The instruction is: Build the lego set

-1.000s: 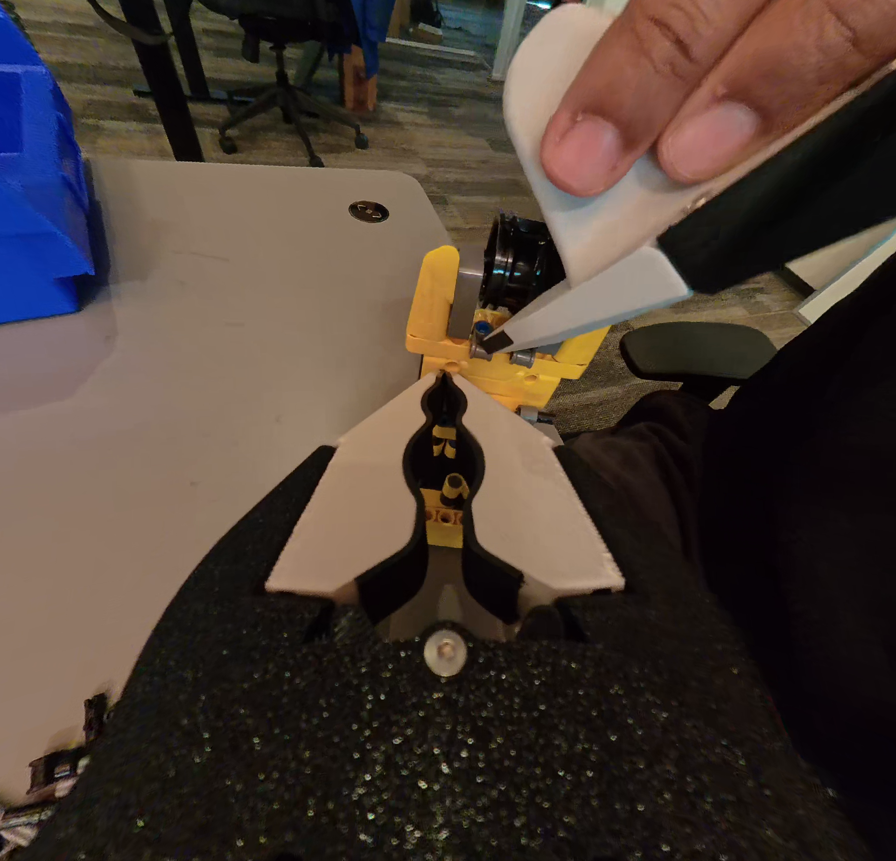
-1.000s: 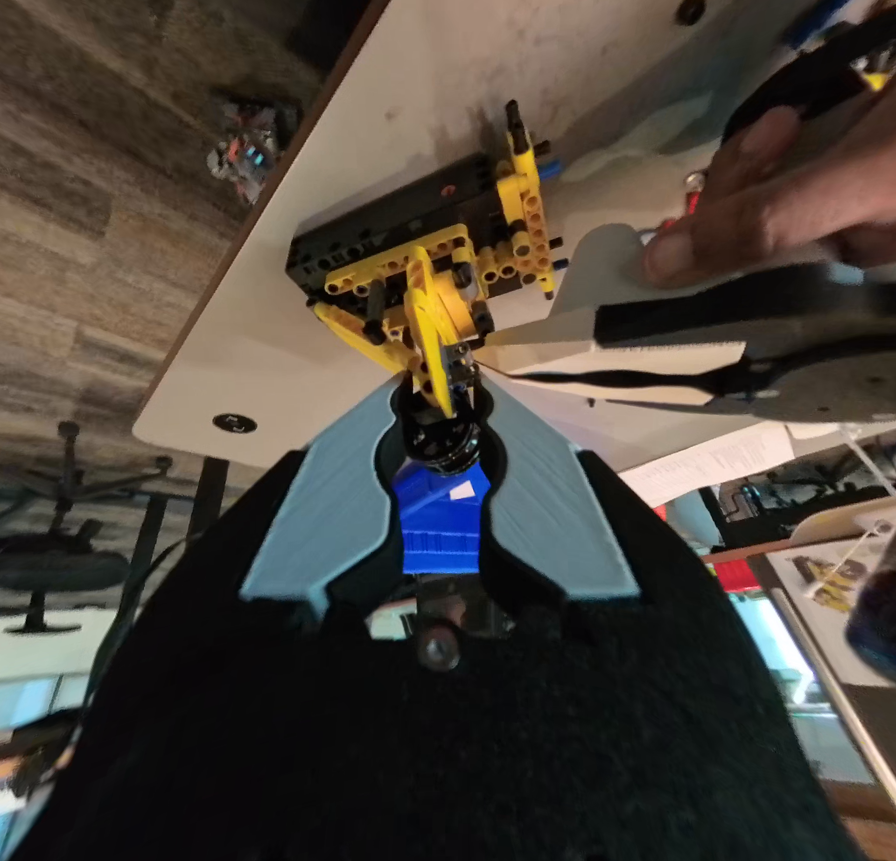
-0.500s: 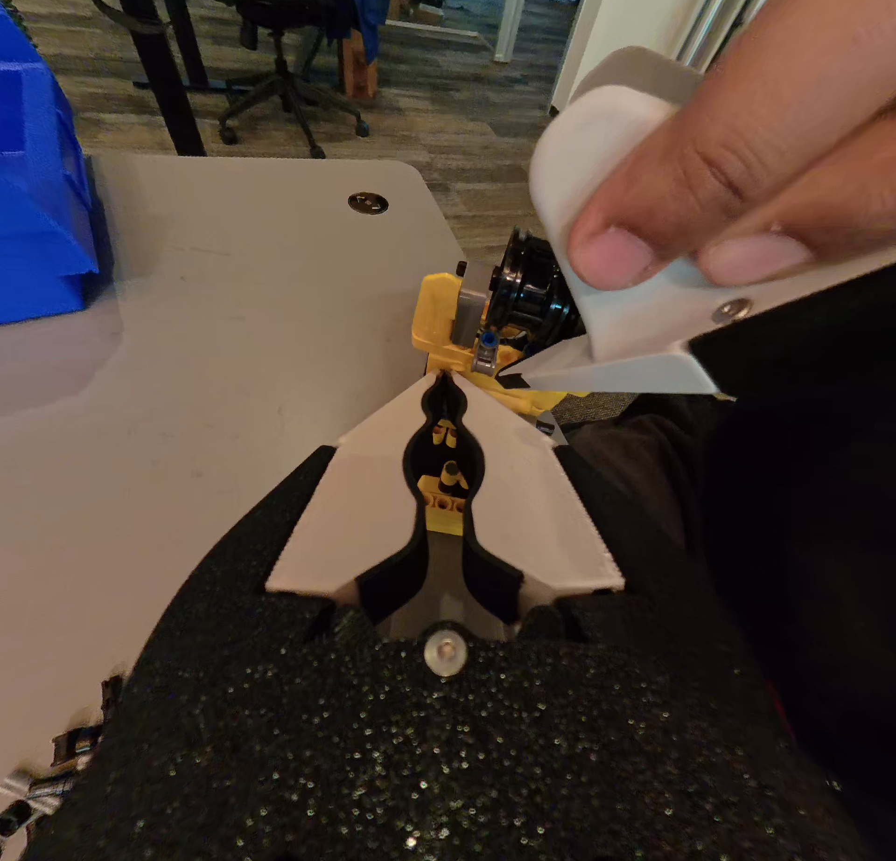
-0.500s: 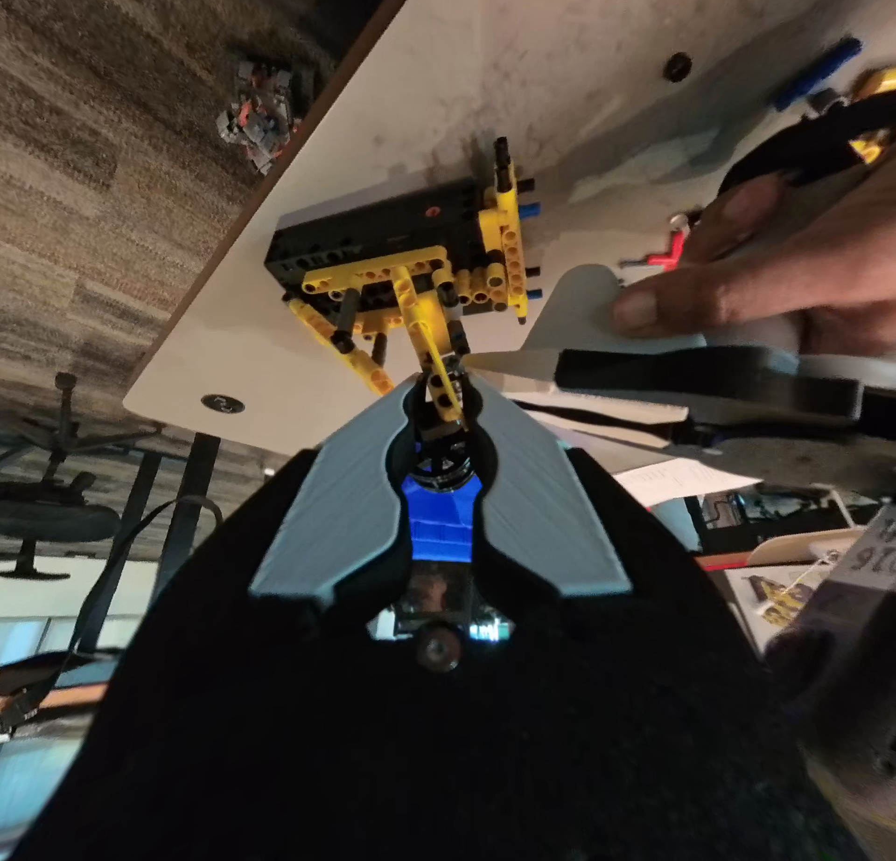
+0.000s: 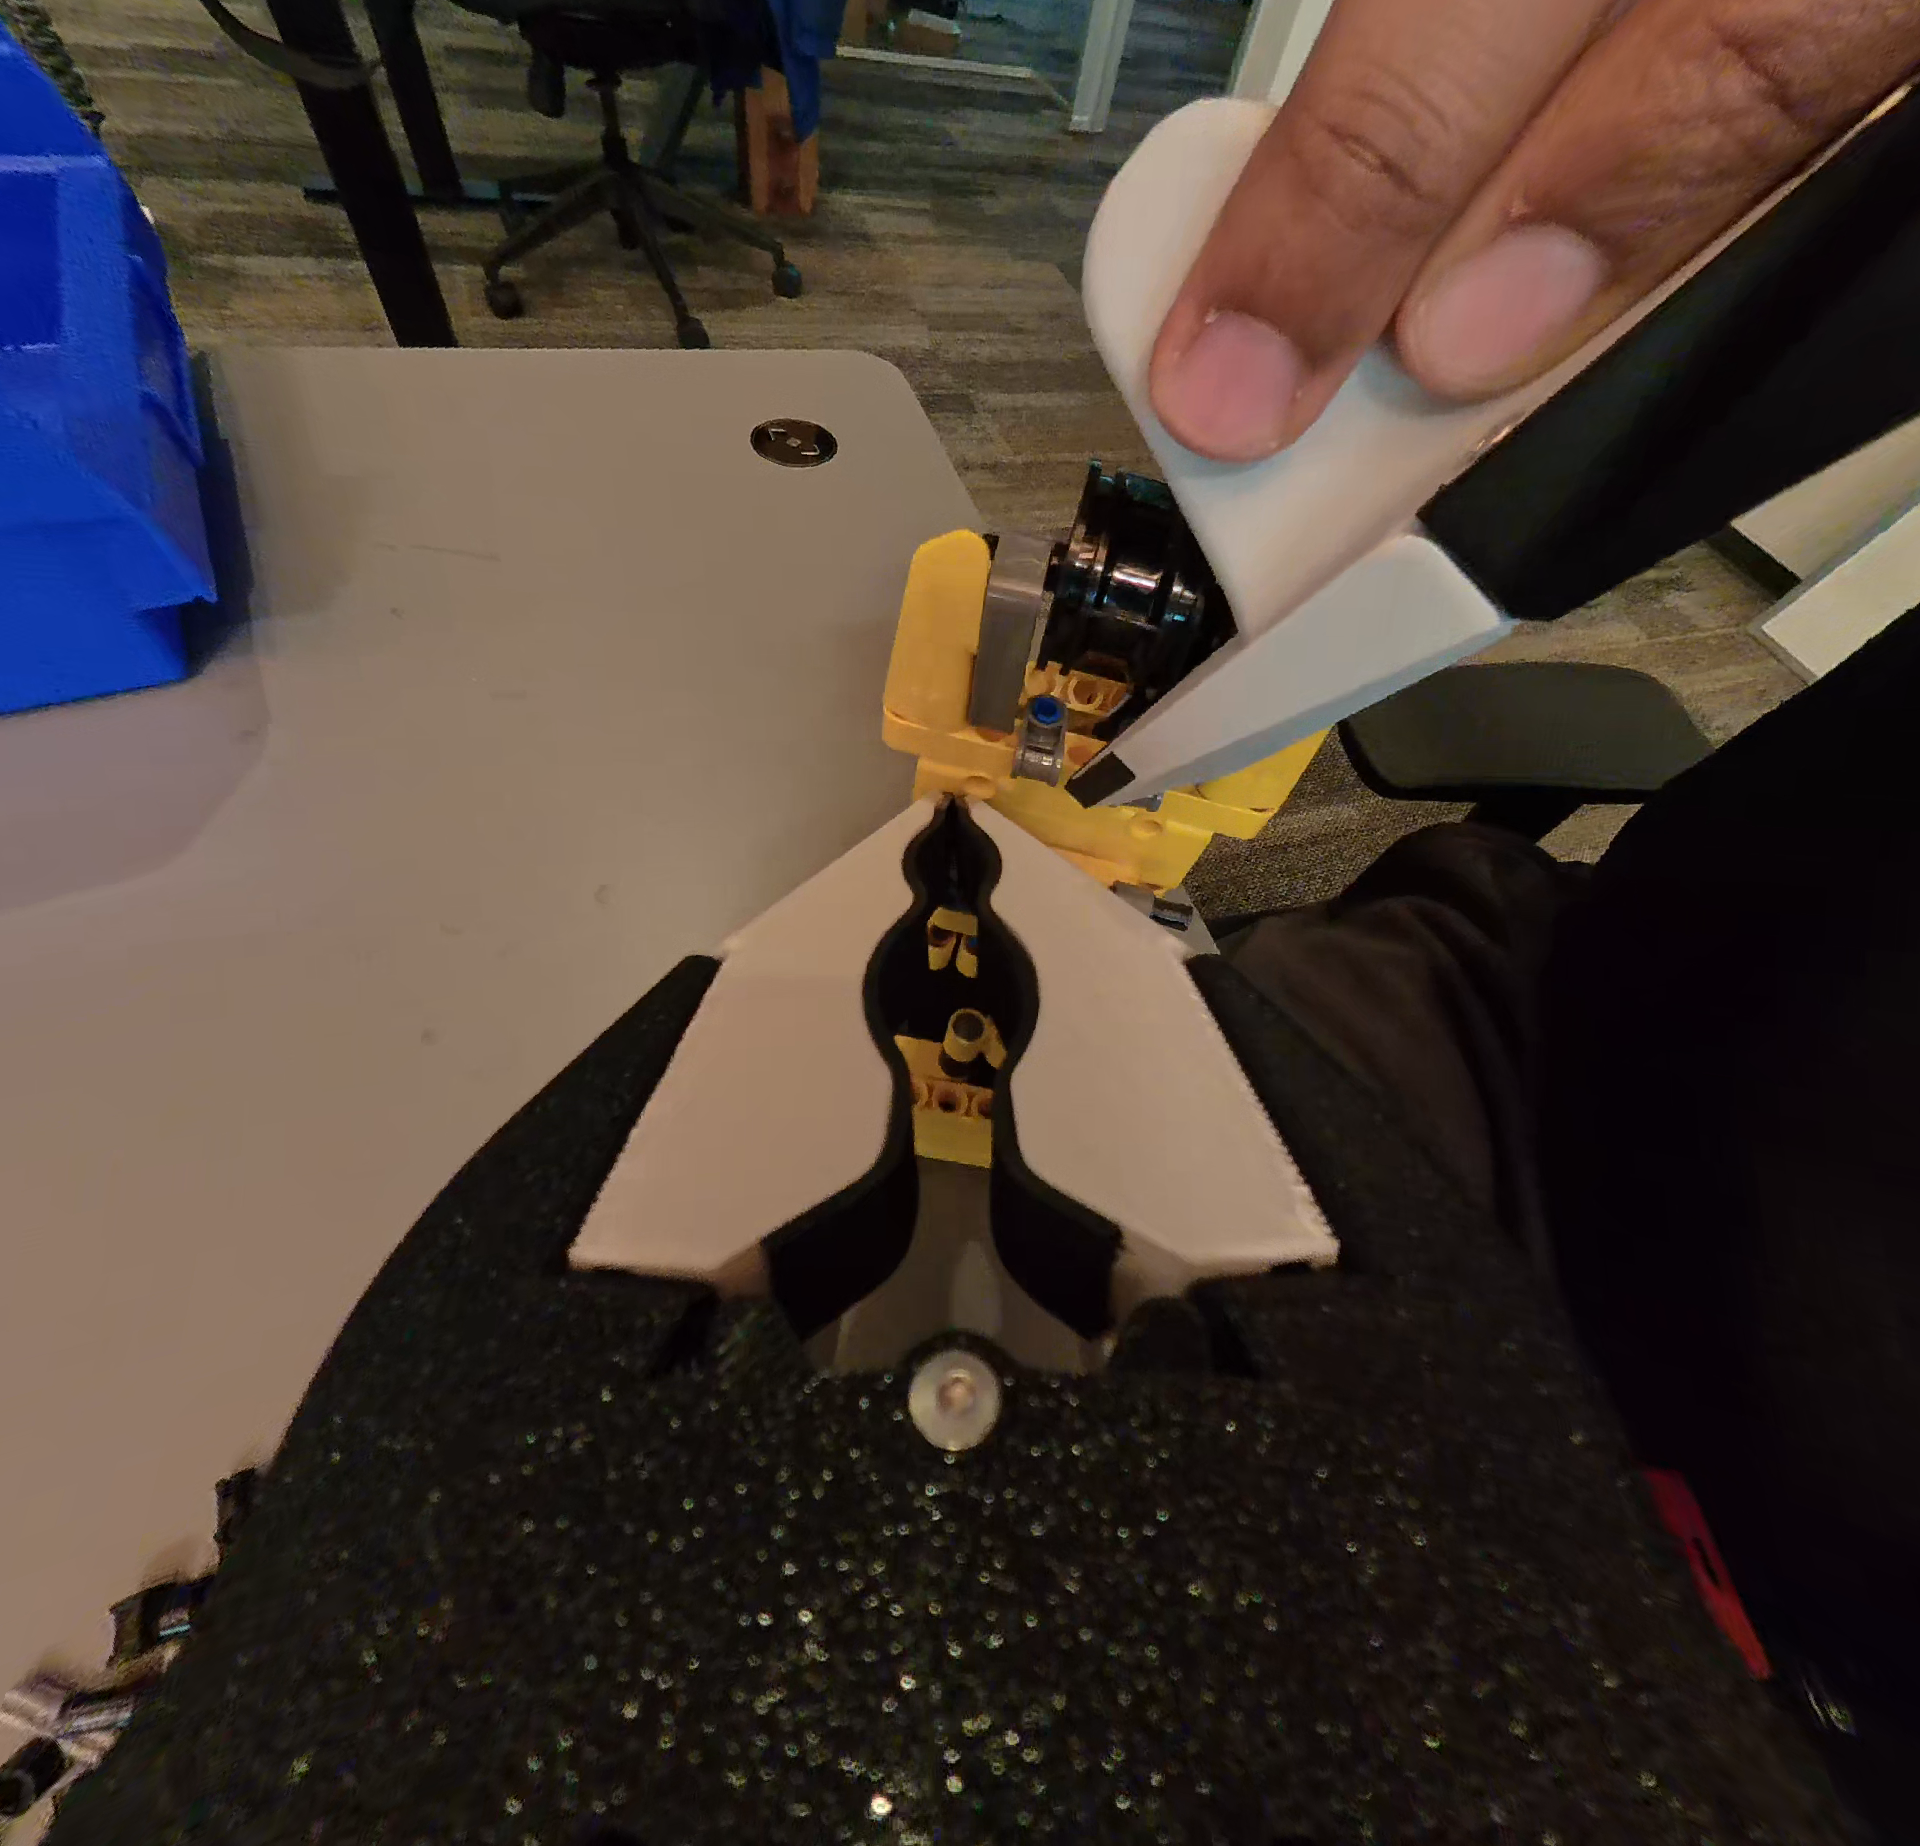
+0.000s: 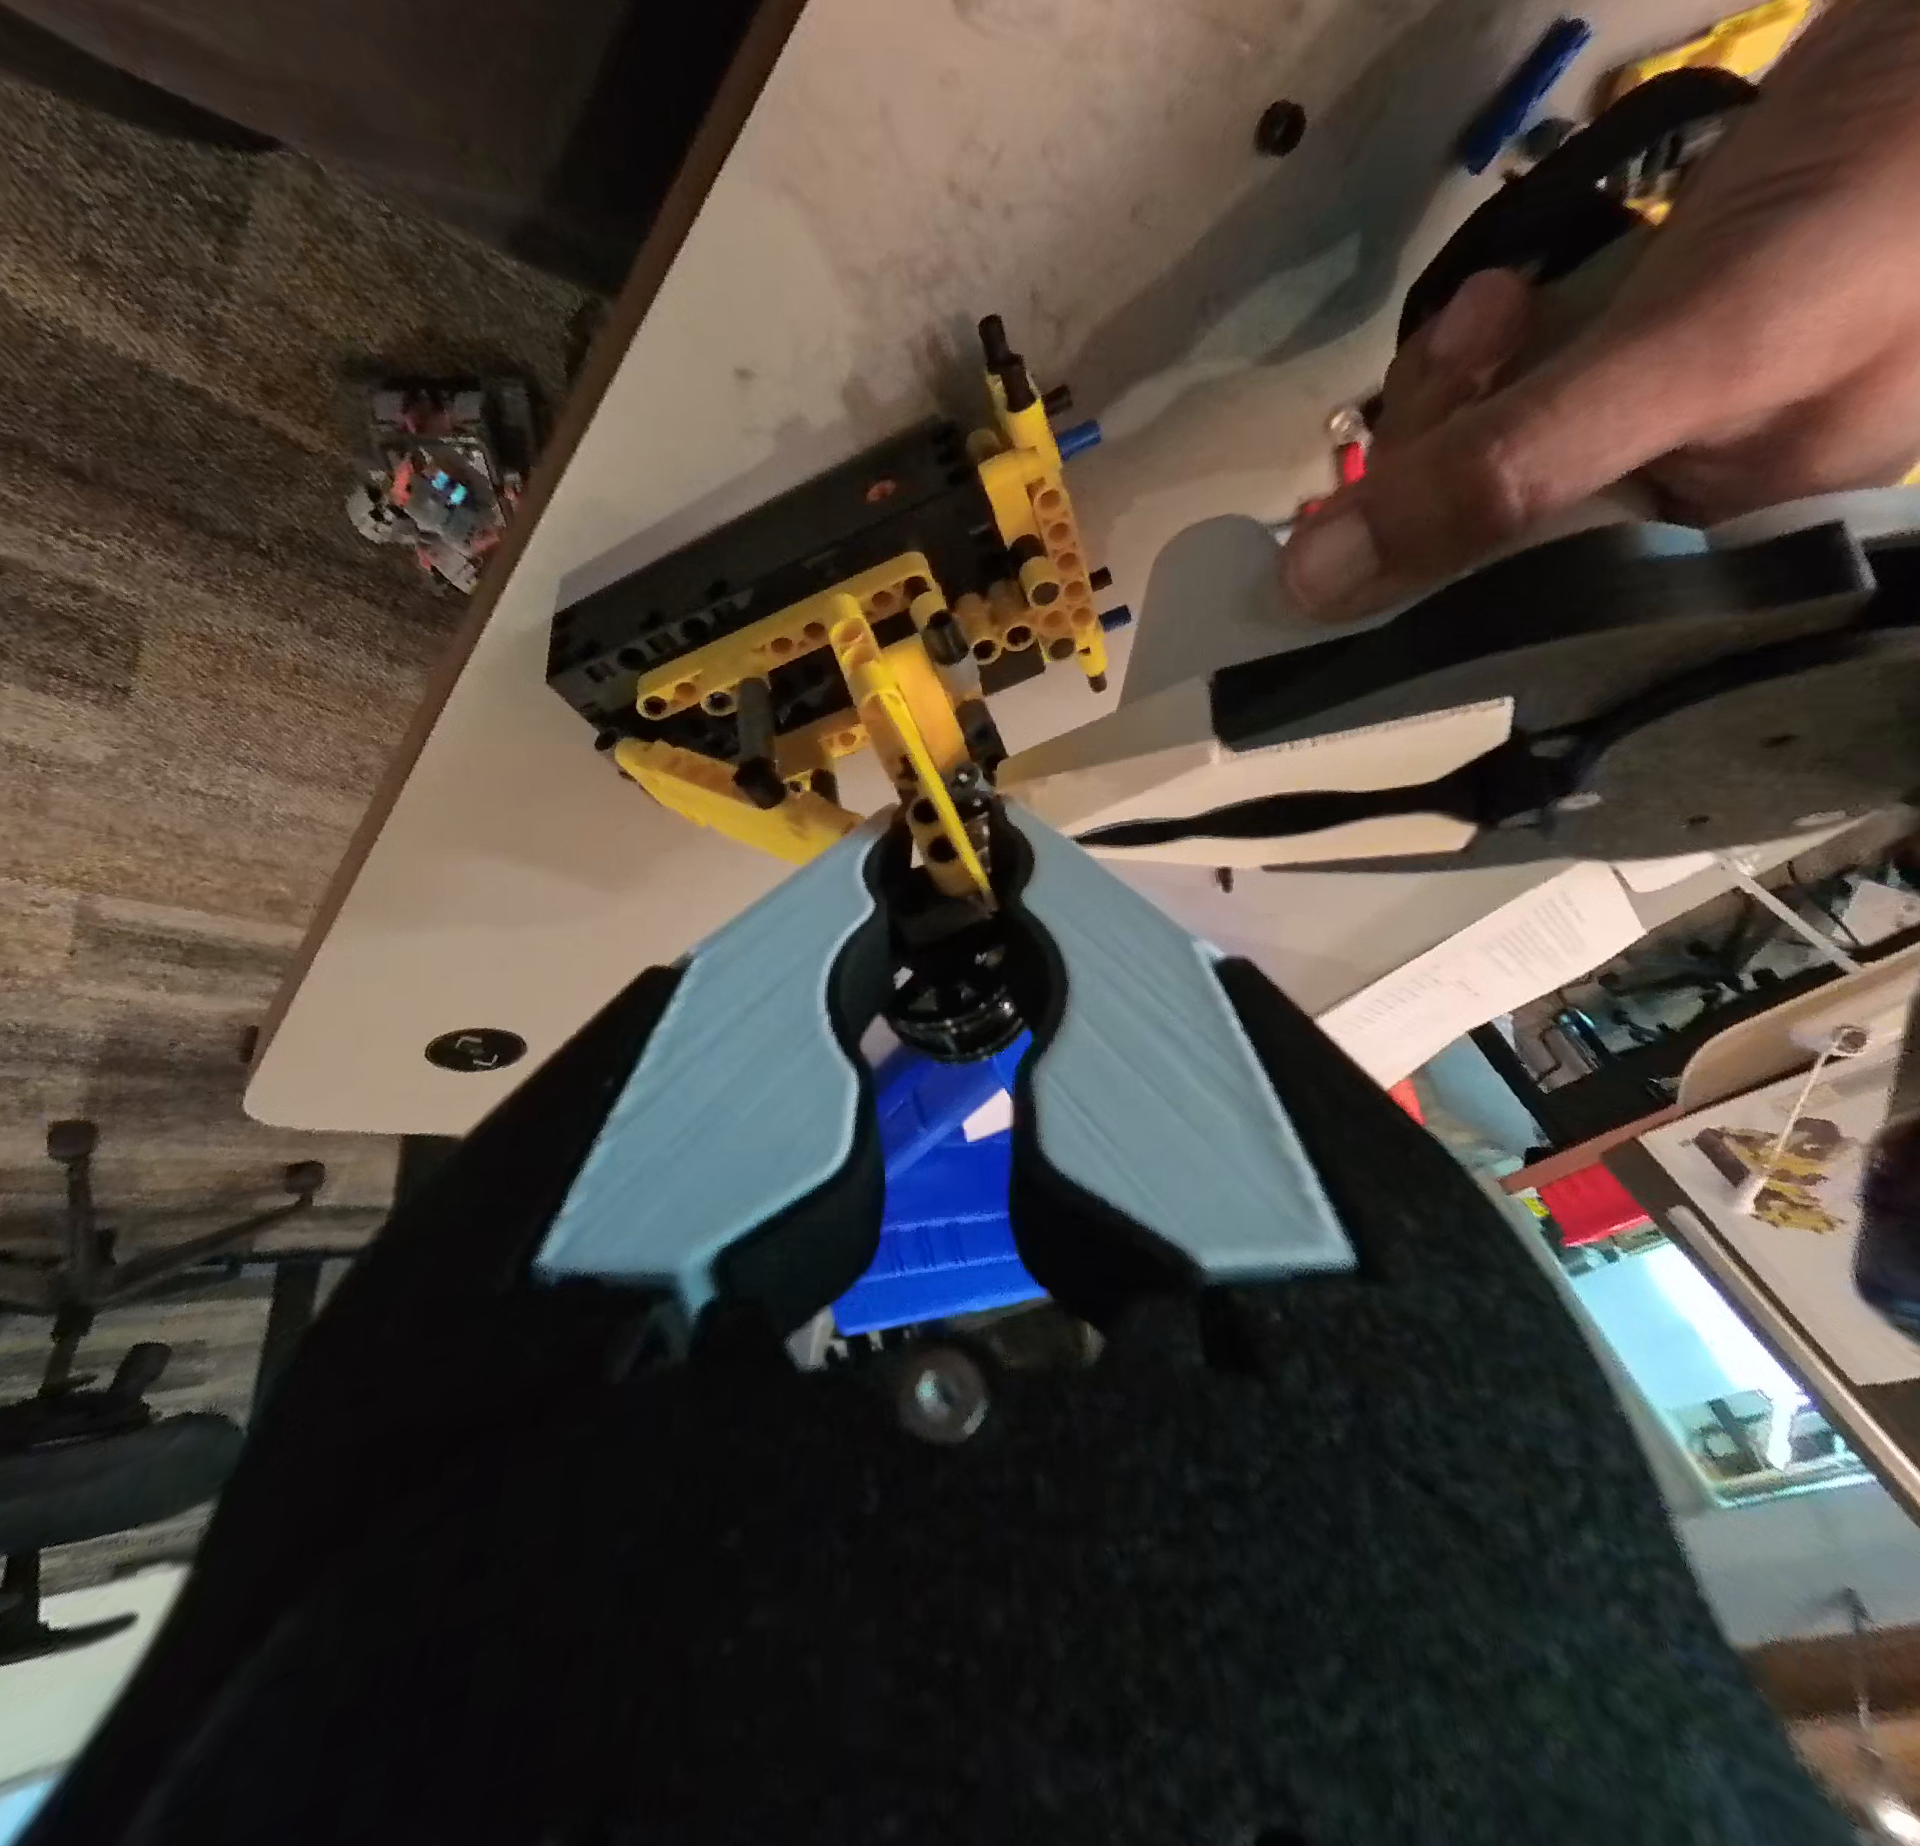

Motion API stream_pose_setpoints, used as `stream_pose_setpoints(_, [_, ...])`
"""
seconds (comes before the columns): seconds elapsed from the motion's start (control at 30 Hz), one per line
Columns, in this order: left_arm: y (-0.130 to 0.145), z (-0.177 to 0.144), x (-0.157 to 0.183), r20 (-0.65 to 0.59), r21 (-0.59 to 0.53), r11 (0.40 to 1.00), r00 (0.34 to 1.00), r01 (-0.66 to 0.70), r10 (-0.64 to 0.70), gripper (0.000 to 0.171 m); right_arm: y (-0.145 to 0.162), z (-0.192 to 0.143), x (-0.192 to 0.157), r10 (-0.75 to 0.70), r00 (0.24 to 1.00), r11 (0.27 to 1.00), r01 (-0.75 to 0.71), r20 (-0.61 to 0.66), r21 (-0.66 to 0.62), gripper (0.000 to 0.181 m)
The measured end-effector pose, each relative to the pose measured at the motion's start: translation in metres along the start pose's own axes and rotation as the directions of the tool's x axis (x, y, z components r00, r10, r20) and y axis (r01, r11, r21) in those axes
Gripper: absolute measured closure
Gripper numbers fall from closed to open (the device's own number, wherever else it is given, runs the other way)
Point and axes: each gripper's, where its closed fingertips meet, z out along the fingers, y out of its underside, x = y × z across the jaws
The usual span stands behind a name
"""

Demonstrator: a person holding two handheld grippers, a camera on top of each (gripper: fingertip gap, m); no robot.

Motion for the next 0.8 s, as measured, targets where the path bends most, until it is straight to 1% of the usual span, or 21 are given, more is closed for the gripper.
stream_pose_setpoints(0.4, [0.000,-0.001,0.000,0.002,-0.013,1.000,1.000,0.005,-0.005,0.171,-0.001,0.001,0.000,0.048,0.998,0.997,-0.046,-0.030,0.058,0.170])
stream_pose_setpoints(0.47, [0.000,0.000,0.000,-0.002,-0.010,1.000,1.000,0.010,-0.010,0.171,-0.001,0.001,0.000,0.058,0.998,0.997,-0.058,-0.010,0.046,0.170])
stream_pose_setpoints(0.57, [0.001,-0.002,-0.002,0.001,-0.010,1.000,1.000,0.012,-0.012,0.171,0.001,0.000,0.003,0.030,0.999,1.000,-0.030,0.012,0.006,0.170])
stream_pose_setpoints(0.67, [0.002,-0.006,-0.005,0.017,-0.016,1.000,1.000,0.010,-0.010,0.171,0.002,0.001,0.009,-0.013,1.000,0.999,0.013,-0.019,-0.035,0.170])
stream_pose_setpoints(0.8, [0.002,-0.006,-0.006,0.026,-0.021,1.000,1.000,0.005,-0.004,0.171,0.005,0.001,0.009,-0.033,0.999,0.998,0.031,-0.038,-0.050,0.170])
